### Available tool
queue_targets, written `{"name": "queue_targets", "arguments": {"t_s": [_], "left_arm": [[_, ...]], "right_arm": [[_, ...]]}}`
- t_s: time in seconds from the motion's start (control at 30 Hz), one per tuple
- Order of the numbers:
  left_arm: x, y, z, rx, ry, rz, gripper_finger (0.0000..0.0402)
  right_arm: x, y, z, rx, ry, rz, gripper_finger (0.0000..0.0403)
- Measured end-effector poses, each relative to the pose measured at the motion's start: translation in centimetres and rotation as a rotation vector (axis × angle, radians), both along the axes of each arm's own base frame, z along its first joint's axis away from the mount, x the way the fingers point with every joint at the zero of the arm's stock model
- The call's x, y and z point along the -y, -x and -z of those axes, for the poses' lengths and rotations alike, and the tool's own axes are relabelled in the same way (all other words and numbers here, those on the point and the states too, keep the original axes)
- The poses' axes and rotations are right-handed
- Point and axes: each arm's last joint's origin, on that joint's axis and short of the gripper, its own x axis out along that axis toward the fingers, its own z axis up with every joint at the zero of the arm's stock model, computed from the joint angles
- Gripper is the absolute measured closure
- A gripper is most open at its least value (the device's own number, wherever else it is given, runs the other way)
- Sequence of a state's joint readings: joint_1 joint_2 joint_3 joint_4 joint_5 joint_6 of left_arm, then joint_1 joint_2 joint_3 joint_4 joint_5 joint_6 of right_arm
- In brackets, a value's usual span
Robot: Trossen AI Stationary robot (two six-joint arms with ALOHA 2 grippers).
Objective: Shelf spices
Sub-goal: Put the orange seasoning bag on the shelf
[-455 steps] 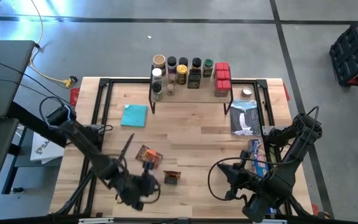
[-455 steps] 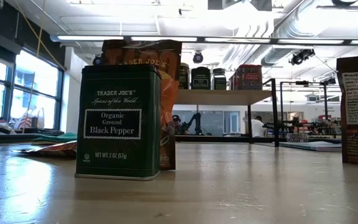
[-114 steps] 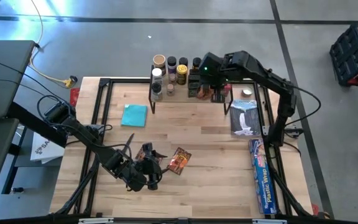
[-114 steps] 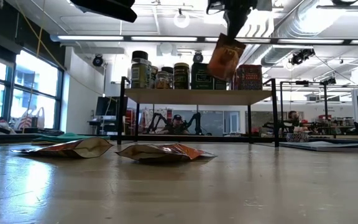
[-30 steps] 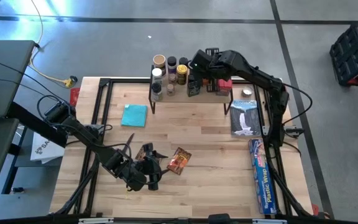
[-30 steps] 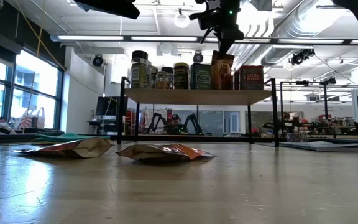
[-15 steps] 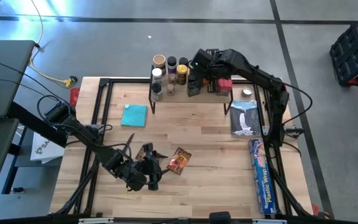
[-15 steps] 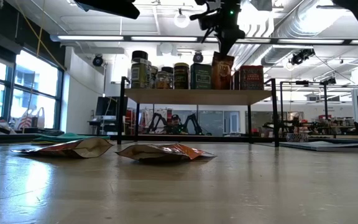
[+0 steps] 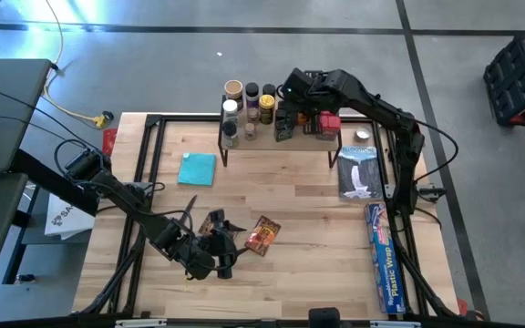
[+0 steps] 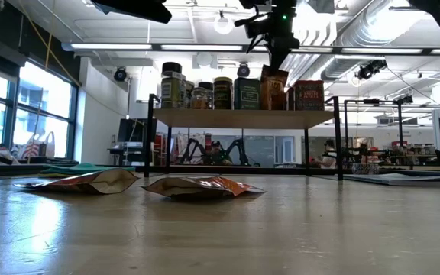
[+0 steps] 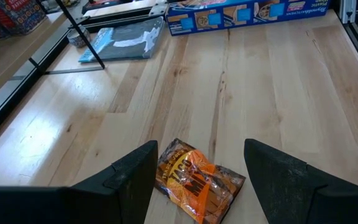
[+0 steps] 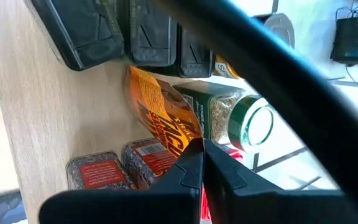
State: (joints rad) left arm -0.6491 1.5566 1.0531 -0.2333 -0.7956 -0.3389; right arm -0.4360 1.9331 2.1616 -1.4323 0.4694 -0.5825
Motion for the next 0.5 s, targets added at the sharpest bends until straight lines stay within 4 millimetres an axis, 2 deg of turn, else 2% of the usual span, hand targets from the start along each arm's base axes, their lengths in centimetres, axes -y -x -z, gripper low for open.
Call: {"name": "queue_targets", "arguments": {"t_s": [0.5], "left_arm": [[-0.01, -0.01, 0.00, 0.000, 0.000, 0.000, 0.0165]], "right_arm": [[0.08, 0.04, 0.01, 0.026, -0.011, 0.036, 0.0395]]}}
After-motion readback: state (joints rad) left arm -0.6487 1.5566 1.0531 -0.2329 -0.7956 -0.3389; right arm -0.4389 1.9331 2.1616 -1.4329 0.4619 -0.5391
